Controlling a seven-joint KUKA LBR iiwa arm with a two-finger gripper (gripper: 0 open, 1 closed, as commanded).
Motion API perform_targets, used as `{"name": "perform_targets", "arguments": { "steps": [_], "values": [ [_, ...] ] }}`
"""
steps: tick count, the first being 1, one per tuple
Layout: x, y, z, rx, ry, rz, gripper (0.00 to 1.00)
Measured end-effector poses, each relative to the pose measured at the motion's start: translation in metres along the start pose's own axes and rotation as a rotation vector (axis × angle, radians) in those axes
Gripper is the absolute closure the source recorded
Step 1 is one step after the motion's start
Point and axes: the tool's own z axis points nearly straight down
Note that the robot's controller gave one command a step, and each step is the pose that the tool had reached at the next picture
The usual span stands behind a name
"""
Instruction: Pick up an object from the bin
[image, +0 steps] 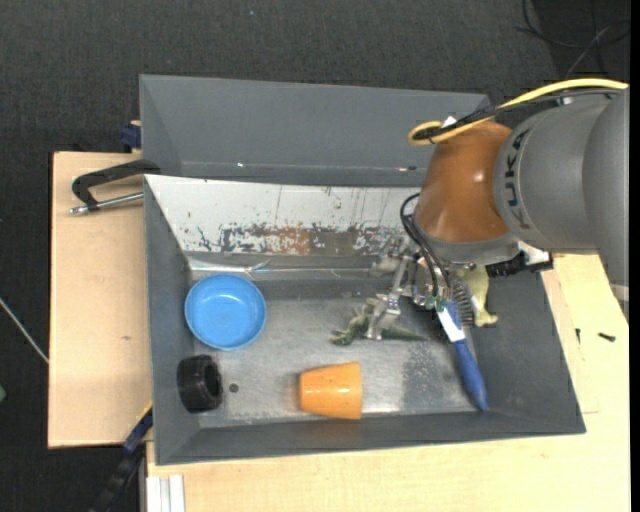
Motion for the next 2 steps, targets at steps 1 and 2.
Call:
{"name": "perform_targets", "arguments": {
  "steps": [1,2],
  "values": [
    [0.002,-0.005,0.0,0.004,0.007,0.007,1.0],
    [-0.004,-0.015,-0.115,0.003,-0.003,0.023,1.0]
  ]
}}
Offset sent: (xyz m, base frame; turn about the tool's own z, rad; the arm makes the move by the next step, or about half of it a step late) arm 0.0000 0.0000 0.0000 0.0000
